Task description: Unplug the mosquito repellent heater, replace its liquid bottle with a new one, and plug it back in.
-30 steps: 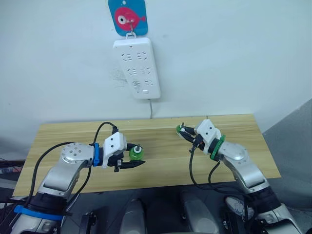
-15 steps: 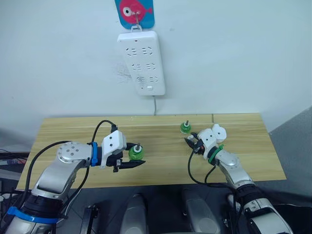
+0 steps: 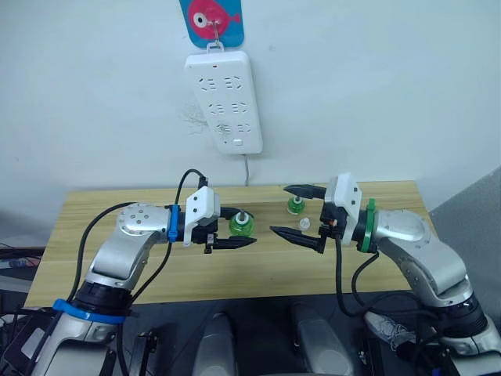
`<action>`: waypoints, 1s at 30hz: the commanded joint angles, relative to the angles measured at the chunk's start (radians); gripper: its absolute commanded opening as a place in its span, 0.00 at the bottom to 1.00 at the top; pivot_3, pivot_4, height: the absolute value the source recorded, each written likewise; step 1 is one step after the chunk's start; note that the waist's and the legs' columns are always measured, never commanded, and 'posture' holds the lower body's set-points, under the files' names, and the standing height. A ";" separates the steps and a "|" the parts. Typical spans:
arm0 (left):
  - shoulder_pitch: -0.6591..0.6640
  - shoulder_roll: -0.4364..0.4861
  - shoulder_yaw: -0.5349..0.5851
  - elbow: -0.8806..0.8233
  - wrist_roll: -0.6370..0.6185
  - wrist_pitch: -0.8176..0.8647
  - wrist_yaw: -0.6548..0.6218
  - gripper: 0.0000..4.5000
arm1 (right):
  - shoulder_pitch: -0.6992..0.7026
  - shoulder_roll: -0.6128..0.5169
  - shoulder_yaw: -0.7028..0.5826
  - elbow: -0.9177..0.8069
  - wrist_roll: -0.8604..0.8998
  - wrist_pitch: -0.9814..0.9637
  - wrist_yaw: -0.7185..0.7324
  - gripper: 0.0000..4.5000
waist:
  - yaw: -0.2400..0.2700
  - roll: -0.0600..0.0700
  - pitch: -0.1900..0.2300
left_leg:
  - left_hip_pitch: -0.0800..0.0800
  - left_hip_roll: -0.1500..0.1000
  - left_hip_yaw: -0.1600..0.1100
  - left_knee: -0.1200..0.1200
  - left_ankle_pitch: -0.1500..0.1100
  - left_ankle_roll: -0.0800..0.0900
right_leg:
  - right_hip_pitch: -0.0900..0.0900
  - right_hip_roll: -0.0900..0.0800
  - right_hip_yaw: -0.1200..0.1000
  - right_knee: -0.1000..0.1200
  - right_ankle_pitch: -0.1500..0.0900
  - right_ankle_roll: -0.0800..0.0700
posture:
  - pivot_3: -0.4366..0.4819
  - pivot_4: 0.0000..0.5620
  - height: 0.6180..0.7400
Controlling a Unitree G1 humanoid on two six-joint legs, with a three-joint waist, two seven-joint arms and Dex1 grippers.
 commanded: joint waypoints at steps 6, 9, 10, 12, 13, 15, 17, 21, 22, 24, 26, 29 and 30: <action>-0.105 -0.085 -0.023 0.103 -0.006 -0.076 -0.050 0.51 | -0.115 0.066 0.049 0.021 0.022 0.092 0.011 1.00 | -0.011 -0.002 -0.002 | -0.002 -0.001 0.000 0.001 0.000 0.000 | -0.001 -0.001 0.000 0.000 0.000 0.000 | 0.26 0.37 1.00; -0.114 -0.093 -0.022 0.121 -0.004 -0.091 -0.055 0.51 | -0.115 0.089 0.067 0.031 0.003 0.084 0.000 1.00 | -0.019 -0.002 -0.002 | -0.002 -0.001 0.000 0.000 0.000 0.000 | -0.001 -0.001 0.000 0.000 0.000 0.000 | 0.27 0.37 1.00; -0.114 -0.093 -0.022 0.123 -0.005 -0.094 -0.056 0.51 | -0.114 0.094 0.072 0.035 -0.004 0.080 -0.002 1.00 | -0.021 -0.002 -0.002 | -0.002 -0.001 0.000 0.000 0.000 0.000 | -0.001 -0.001 -0.001 0.000 0.000 0.000 | 0.27 0.36 1.00; -0.112 -0.093 -0.021 0.124 -0.005 -0.098 -0.059 0.51 | -0.114 0.100 0.082 0.050 -0.026 0.061 -0.004 1.00 | -0.026 -0.002 -0.003 | -0.002 0.000 0.000 0.000 0.000 0.000 | -0.001 -0.001 0.000 0.000 0.000 0.000 | 0.27 0.36 1.00; -0.111 -0.093 -0.020 0.123 -0.005 -0.100 -0.060 0.51 | -0.114 0.104 0.086 0.058 -0.033 0.055 -0.004 1.00 | -0.029 -0.002 -0.003 | -0.002 0.000 0.000 0.000 0.000 0.000 | -0.001 -0.001 0.000 0.000 0.000 0.000 | 0.28 0.36 1.00; -0.110 -0.092 -0.020 0.121 -0.006 -0.101 -0.062 0.51 | -0.116 0.110 0.094 0.073 -0.053 0.039 -0.005 0.94 | -0.031 -0.002 -0.003 | -0.002 -0.001 0.000 0.001 0.000 0.000 | -0.001 -0.001 -0.001 0.001 0.000 0.000 | 0.28 0.35 1.00; -0.113 -0.091 -0.018 0.117 -0.011 -0.098 -0.063 0.51 | -0.116 0.114 0.100 0.081 -0.062 0.030 -0.003 0.88 | -0.033 -0.002 -0.003 | -0.002 -0.001 0.000 0.001 0.000 0.000 | -0.001 -0.001 -0.001 0.000 0.000 0.000 | 0.28 0.35 1.00; -0.115 -0.091 -0.015 0.113 -0.015 -0.096 -0.065 0.51 | -0.117 0.116 0.114 0.092 -0.089 0.003 0.007 0.56 | -0.037 -0.002 -0.003 | -0.002 -0.001 -0.001 0.000 0.000 0.000 | -0.001 -0.001 -0.001 0.000 0.000 0.000 | 0.28 0.34 1.00; -0.115 -0.090 -0.015 0.114 -0.015 -0.096 -0.066 0.51 | -0.117 0.118 0.114 0.094 -0.091 -0.001 0.008 0.49 | -0.038 -0.002 -0.003 | -0.002 -0.001 -0.001 0.000 0.000 0.000 | -0.001 -0.001 -0.001 0.000 0.000 0.000 | 0.28 0.34 1.00; -0.116 -0.091 -0.016 0.115 -0.015 -0.096 -0.067 0.51 | -0.119 0.118 0.119 0.098 -0.106 -0.015 0.013 0.33 | -0.040 -0.002 -0.004 | -0.002 -0.001 -0.001 0.000 0.000 0.000 | -0.001 -0.001 -0.001 0.001 0.000 0.000 | 0.28 0.34 1.00; -0.118 -0.093 -0.015 0.116 -0.018 -0.092 -0.065 0.51 | -0.118 0.118 0.121 0.100 -0.114 -0.023 0.019 0.18 | -0.040 -0.002 -0.004 | -0.002 -0.001 -0.001 0.000 0.000 -0.001 | -0.001 -0.001 -0.001 0.001 0.000 0.000 | 0.28 0.34 1.00; -0.116 -0.093 -0.015 0.107 -0.030 -0.079 -0.072 0.51 | -0.116 0.123 0.114 0.101 -0.113 -0.025 0.020 0.18 | -0.040 -0.002 -0.005 | -0.002 -0.001 -0.001 0.000 0.001 -0.001 | -0.001 -0.001 -0.001 0.001 0.000 0.000 | 0.28 0.33 1.00; -0.113 -0.093 -0.012 0.101 -0.039 -0.063 -0.071 0.51 | -0.116 0.124 0.110 0.101 -0.111 -0.026 0.019 0.18 | -0.040 -0.002 -0.005 | -0.002 -0.001 -0.001 0.000 0.001 -0.001 | -0.001 -0.001 -0.001 0.001 0.000 0.000 | 0.28 0.33 1.00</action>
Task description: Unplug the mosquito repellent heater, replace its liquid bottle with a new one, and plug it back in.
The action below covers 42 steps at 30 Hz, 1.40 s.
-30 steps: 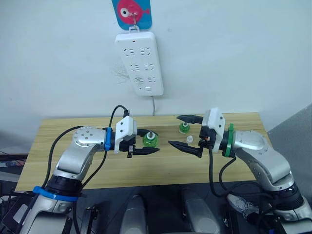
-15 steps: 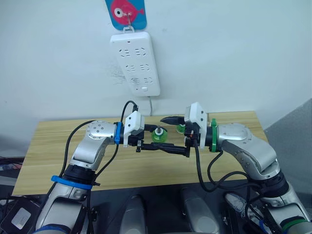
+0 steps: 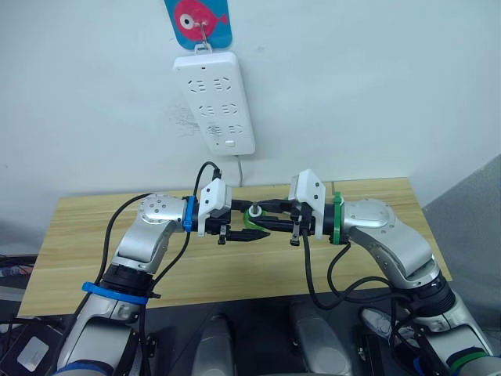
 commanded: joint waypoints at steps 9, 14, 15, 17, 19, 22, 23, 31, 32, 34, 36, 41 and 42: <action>-0.017 0.029 0.012 -0.011 -0.027 0.084 -0.018 0.79 | -0.004 0.029 -0.175 -0.034 0.165 0.128 -0.042 0.18 | -0.001 -0.001 -0.008 | 0.000 0.000 0.000 0.000 0.001 -0.002 | 0.000 -0.001 0.000 0.000 0.000 0.000 | 0.28 0.30 1.00; 0.008 0.003 0.080 -0.050 -0.125 0.299 0.100 1.00 | 0.002 0.081 -0.348 -0.052 0.345 0.272 -0.165 0.18 | -0.004 -0.001 -0.018 | 0.000 0.000 0.000 0.000 0.001 -0.002 | 0.000 0.000 0.000 0.000 0.000 0.000 | 0.27 0.29 1.00; 0.010 -0.017 0.113 -0.090 -0.196 0.406 0.154 1.00 | 0.004 0.108 -0.391 -0.050 0.393 0.306 -0.212 0.18 | -0.004 -0.001 -0.019 | 0.000 0.000 0.000 0.000 0.001 -0.002 | 0.000 0.000 0.000 0.001 0.000 0.000 | 0.27 0.29 1.00; 0.006 -0.065 0.192 -0.158 -0.344 0.607 0.273 1.00 | 0.015 0.157 -0.460 -0.056 0.485 0.360 -0.297 0.18 | -0.004 -0.001 -0.019 | -0.001 0.000 -0.001 0.000 0.001 -0.001 | 0.000 0.000 -0.001 0.001 0.000 0.000 | 0.27 0.29 1.00; 0.000 -0.100 0.255 -0.199 -0.455 0.739 0.359 1.00 | 0.023 0.211 -0.521 -0.059 0.585 0.405 -0.391 0.18 | -0.004 -0.001 -0.021 | -0.001 0.000 -0.002 0.001 0.001 -0.001 | 0.000 -0.001 -0.001 0.001 0.000 0.000 | 0.27 0.30 1.00; -0.016 -0.162 0.348 -0.238 -0.642 0.888 0.497 1.00 | 0.045 0.301 -0.584 -0.061 0.755 0.429 -0.546 0.18 | -0.006 0.000 -0.025 | -0.001 0.000 -0.001 0.000 0.001 -0.001 | 0.000 -0.001 -0.001 0.001 0.000 0.000 | 0.27 0.30 1.00; -0.023 -0.181 0.376 -0.247 -0.706 0.934 0.542 1.00 | 0.051 0.323 -0.597 -0.061 0.804 0.432 -0.592 0.18 | -0.007 0.000 -0.026 | -0.001 0.001 -0.001 0.000 0.001 -0.001 | 0.000 -0.001 -0.001 0.002 0.000 0.000 | 0.28 0.30 1.00; -0.064 -0.284 0.464 -0.263 -0.989 1.021 0.844 1.00 | 0.084 0.368 -0.593 -0.056 1.080 0.392 -0.823 0.18 | -0.006 0.001 -0.038 | 0.000 0.000 -0.001 0.001 0.000 -0.001 | 0.000 -0.001 -0.001 0.002 0.000 0.000 | 0.28 0.30 1.00; -0.068 -0.295 0.466 -0.259 -1.008 1.015 0.875 1.00 | 0.086 0.367 -0.584 -0.057 1.092 0.385 -0.834 0.18 | -0.006 0.001 -0.040 | 0.000 0.000 -0.001 0.000 0.001 -0.001 | 0.000 -0.001 -0.001 0.002 0.000 0.000 | 0.28 0.30 1.00; -0.071 -0.309 0.468 -0.254 -1.046 1.008 0.919 1.00 | 0.088 0.362 -0.572 -0.057 1.113 0.371 -0.851 0.18 | -0.006 0.002 -0.044 | 0.000 0.000 -0.001 0.000 0.000 -0.001 | 0.000 -0.001 -0.001 0.002 0.000 0.000 | 0.28 0.30 1.00; -0.071 -0.319 0.467 -0.250 -1.080 1.002 0.960 1.00 | 0.086 0.354 -0.561 -0.055 1.132 0.356 -0.862 0.18 | -0.007 0.003 -0.047 | 0.000 0.000 0.000 0.000 0.000 -0.001 | 0.000 0.000 0.000 0.002 0.000 0.000 | 0.28 0.30 1.00; -0.065 -0.324 0.446 -0.247 -1.098 0.984 1.000 1.00 | 0.082 0.337 -0.536 -0.052 1.186 0.324 -0.886 0.18 | -0.006 0.003 -0.050 | 0.000 0.000 0.000 0.000 0.000 0.000 | 0.000 0.000 0.000 0.002 0.000 0.000 | 0.28 0.30 1.00; -0.067 -0.327 0.447 -0.246 -1.106 0.979 1.009 1.00 | 0.083 0.332 -0.531 -0.053 1.192 0.318 -0.889 0.18 | -0.006 0.003 -0.050 | 0.000 0.000 0.000 0.000 0.000 -0.001 | 0.000 0.000 0.000 0.002 0.000 0.000 | 0.28 0.30 1.00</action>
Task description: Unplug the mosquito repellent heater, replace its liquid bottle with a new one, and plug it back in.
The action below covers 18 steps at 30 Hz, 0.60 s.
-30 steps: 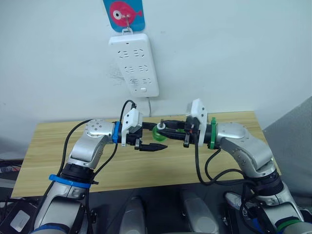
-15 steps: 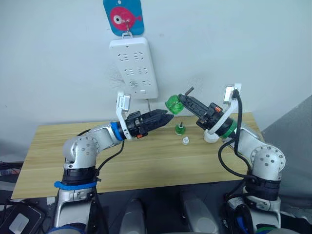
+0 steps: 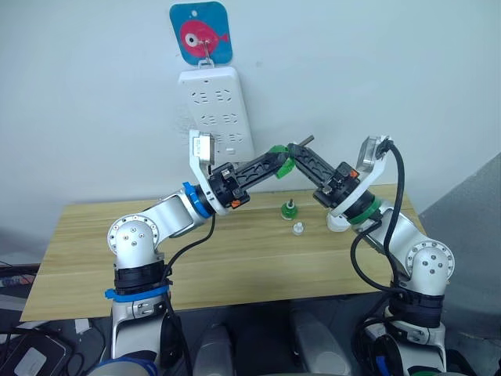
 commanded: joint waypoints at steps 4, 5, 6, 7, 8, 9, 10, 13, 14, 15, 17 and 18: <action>-0.009 -0.010 -0.005 -0.020 -0.068 -0.038 0.035 1.00 | -0.002 -0.028 0.031 -0.038 0.065 -0.050 -0.015 0.18 | 0.000 0.000 0.000 | 0.000 0.000 0.000 0.000 0.000 0.000 | 0.000 0.000 0.000 0.000 0.000 0.000 | 0.28 0.30 1.00; -0.005 -0.009 -0.006 -0.020 -0.076 -0.039 0.038 1.00 | -0.002 -0.030 0.035 -0.039 0.069 -0.055 -0.016 0.18 | 0.000 0.000 0.000 | 0.000 0.000 0.000 0.000 0.000 0.000 | 0.000 0.000 0.000 0.000 0.000 0.000 | 0.28 0.30 1.00; -0.002 -0.007 -0.008 -0.020 -0.081 -0.039 0.039 0.96 | -0.003 -0.032 0.040 -0.039 0.072 -0.060 -0.017 0.18 | 0.001 0.000 0.000 | 0.000 0.000 0.000 0.000 0.000 0.000 | 0.000 0.000 0.000 0.000 0.000 0.000 | 0.28 0.30 1.00; 0.002 -0.005 -0.009 -0.018 -0.087 -0.041 0.039 0.91 | -0.003 -0.032 0.045 -0.039 0.076 -0.065 -0.019 0.18 | 0.000 0.000 0.000 | 0.000 0.000 0.000 0.000 0.000 0.000 | 0.000 0.000 0.000 0.000 0.000 0.000 | 0.28 0.30 1.00; 0.006 -0.003 -0.009 -0.015 -0.098 -0.039 0.040 0.86 | -0.004 -0.034 0.050 -0.039 0.080 -0.070 -0.020 0.18 | 0.000 0.000 0.000 | 0.000 0.000 0.000 0.000 0.000 0.000 | 0.000 0.000 0.000 0.000 0.000 0.000 | 0.28 0.30 1.00; 0.008 0.000 -0.011 -0.014 -0.105 -0.038 0.040 0.79 | -0.005 -0.037 0.054 -0.040 0.083 -0.073 -0.020 0.18 | 0.000 0.000 0.000 | 0.000 0.000 0.000 0.000 0.000 0.000 | 0.000 0.000 0.000 0.000 0.000 0.000 | 0.28 0.30 1.00; 0.011 0.005 -0.014 -0.014 -0.108 -0.035 0.036 0.73 | -0.005 -0.038 0.058 -0.041 0.089 -0.078 -0.022 0.18 | 0.000 0.000 0.000 | 0.000 0.000 0.000 0.000 0.000 0.000 | 0.000 0.000 0.000 0.000 0.000 0.000 | 0.28 0.30 1.00; 0.020 0.015 -0.025 -0.014 -0.116 -0.032 0.029 0.52 | -0.005 -0.045 0.070 -0.043 0.106 -0.090 -0.026 0.18 | 0.002 0.000 0.000 | 0.000 0.000 0.000 0.000 0.000 0.000 | 0.000 0.000 0.000 0.000 0.000 0.000 | 0.28 0.30 1.00; 0.023 0.018 -0.028 -0.011 -0.113 -0.034 0.025 0.52 | -0.004 -0.046 0.074 -0.044 0.114 -0.094 -0.026 0.18 | 0.002 0.000 -0.001 | 0.000 0.000 0.000 0.000 0.000 0.000 | 0.000 0.000 0.000 0.000 0.000 0.000 | 0.28 0.30 1.00; 0.025 0.021 -0.031 -0.009 -0.111 -0.037 0.023 0.52 | -0.003 -0.047 0.077 -0.046 0.121 -0.098 -0.027 0.18 | 0.002 0.000 -0.001 | 0.000 0.000 0.000 0.000 0.000 0.000 | 0.000 0.000 0.000 0.000 0.000 0.000 | 0.28 0.30 1.00; 0.027 0.028 -0.033 -0.003 -0.106 -0.043 0.017 0.52 | 0.000 -0.053 0.084 -0.052 0.138 -0.100 -0.024 0.18 | 0.002 0.000 -0.001 | 0.000 0.000 0.000 0.000 0.000 0.000 | 0.000 0.000 0.000 0.000 0.000 0.000 | 0.29 0.31 1.00; 0.028 0.031 -0.032 -0.002 -0.106 -0.045 0.014 0.52 | 0.002 -0.059 0.089 -0.056 0.149 -0.096 -0.021 0.18 | 0.002 0.000 -0.001 | 0.000 0.000 0.000 0.000 0.000 0.000 | 0.000 0.000 0.000 0.000 0.000 0.000 | 0.29 0.31 1.00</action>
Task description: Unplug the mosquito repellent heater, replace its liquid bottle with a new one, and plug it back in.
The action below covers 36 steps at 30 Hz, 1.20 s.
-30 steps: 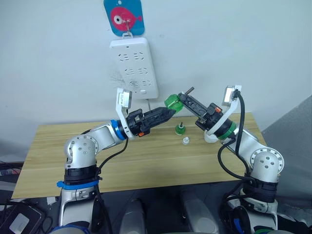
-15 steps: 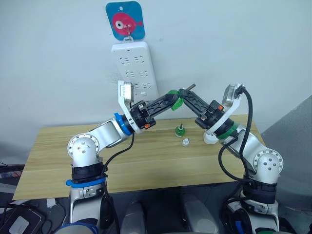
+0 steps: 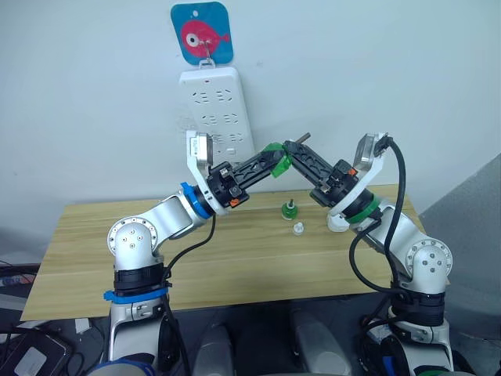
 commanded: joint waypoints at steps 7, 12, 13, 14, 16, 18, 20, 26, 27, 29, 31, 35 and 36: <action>0.028 0.046 0.001 -0.015 -0.016 -0.015 -0.028 0.52 | 0.025 -0.086 -0.034 -0.028 0.035 -0.053 -0.017 0.40 | 0.001 0.000 0.000 | 0.000 0.000 0.000 0.000 -0.001 0.001 | 0.000 0.000 0.000 0.000 0.000 0.000 | 0.29 0.33 1.00; 0.064 0.113 0.015 -0.020 0.018 -0.024 -0.053 0.52 | 0.084 -0.291 -0.059 0.003 -0.161 -0.017 0.010 0.79 | 0.005 0.000 0.000 | 0.000 0.000 0.000 0.000 -0.001 0.001 | 0.000 0.000 0.000 -0.001 0.000 0.000 | 0.29 0.34 1.00; 0.076 0.133 0.018 -0.019 0.040 -0.030 -0.064 0.52 | 0.106 -0.360 -0.048 0.001 -0.245 0.001 0.011 0.87 | 0.005 0.000 0.000 | 0.000 -0.001 0.000 0.000 -0.001 0.002 | 0.000 0.000 0.001 -0.001 0.000 0.000 | 0.29 0.35 1.00; 0.088 0.153 0.015 -0.021 0.071 -0.039 -0.080 0.52 | 0.121 -0.426 -0.019 -0.003 -0.345 0.016 0.001 0.93 | 0.005 0.000 0.000 | 0.000 -0.001 0.001 0.000 -0.001 0.002 | 0.000 0.000 0.001 -0.001 0.000 0.000 | 0.29 0.36 1.00; 0.116 0.198 -0.015 -0.037 0.160 -0.068 -0.135 0.52 | 0.128 -0.563 0.089 -0.027 -0.552 0.054 -0.010 1.00 | 0.005 0.000 0.000 | 0.000 -0.001 0.002 -0.001 -0.001 0.002 | 0.000 0.000 0.002 -0.001 0.000 0.000 | 0.28 0.36 1.00; 0.137 0.224 -0.044 -0.055 0.224 -0.091 -0.181 0.52 | 0.121 -0.634 0.169 -0.049 -0.679 0.087 -0.010 1.00 | 0.003 0.000 0.000 | 0.001 -0.001 0.002 -0.001 -0.001 0.002 | 0.000 0.001 0.003 -0.001 0.000 0.000 | 0.29 0.37 1.00; 0.152 0.231 -0.059 -0.060 0.267 -0.111 -0.214 0.52 | 0.089 -0.613 0.202 -0.033 -0.731 0.147 -0.067 1.00 | 0.002 0.000 0.000 | 0.002 0.000 0.002 -0.001 -0.001 0.002 | 0.000 0.001 0.003 -0.001 0.000 0.000 | 0.29 0.38 1.00; 0.180 0.216 -0.105 -0.088 0.350 -0.149 -0.273 0.52 | -0.080 -0.462 0.209 0.130 -0.787 0.383 -0.129 1.00 | 0.005 0.000 0.000 | 0.001 0.000 0.004 -0.001 -0.001 0.002 | 0.000 0.001 0.004 -0.002 0.000 0.000 | 0.29 0.40 1.00; 0.185 0.212 -0.114 -0.093 0.362 -0.155 -0.280 0.52 | -0.114 -0.438 0.210 0.177 -0.818 0.408 -0.142 1.00 | 0.005 0.000 0.000 | 0.001 0.000 0.004 -0.001 -0.001 0.002 | 0.000 0.000 0.004 -0.002 0.000 0.000 | 0.29 0.40 1.00; 0.195 0.209 -0.132 -0.106 0.384 -0.163 -0.298 0.52 | -0.172 -0.400 0.206 0.274 -0.875 0.449 -0.153 1.00 | 0.008 0.000 0.001 | 0.001 0.000 0.004 -0.001 -0.001 0.002 | 0.000 0.000 0.004 -0.002 0.000 0.000 | 0.29 0.41 1.00; 0.201 0.207 -0.142 -0.112 0.400 -0.169 -0.310 0.52 | -0.220 -0.384 0.225 0.349 -0.938 0.465 -0.138 1.00 | 0.013 0.000 0.001 | 0.000 0.000 0.003 -0.001 -0.001 0.002 | 0.000 0.000 0.003 -0.003 0.000 0.000 | 0.30 0.41 1.00; 0.204 0.198 -0.146 -0.116 0.418 -0.172 -0.319 0.52 | -0.273 -0.345 0.227 0.449 -1.025 0.477 -0.101 1.00 | 0.013 0.000 0.001 | 0.000 -0.001 0.003 -0.002 -0.001 0.002 | 0.000 0.000 0.003 -0.004 0.000 0.000 | 0.31 0.41 1.00; 0.204 0.197 -0.148 -0.118 0.423 -0.173 -0.323 0.52 | -0.287 -0.331 0.223 0.482 -1.044 0.477 -0.095 1.00 | 0.012 0.000 0.001 | 0.000 0.000 0.003 -0.002 -0.001 0.002 | 0.000 0.000 0.003 -0.004 0.000 0.000 | 0.31 0.41 1.00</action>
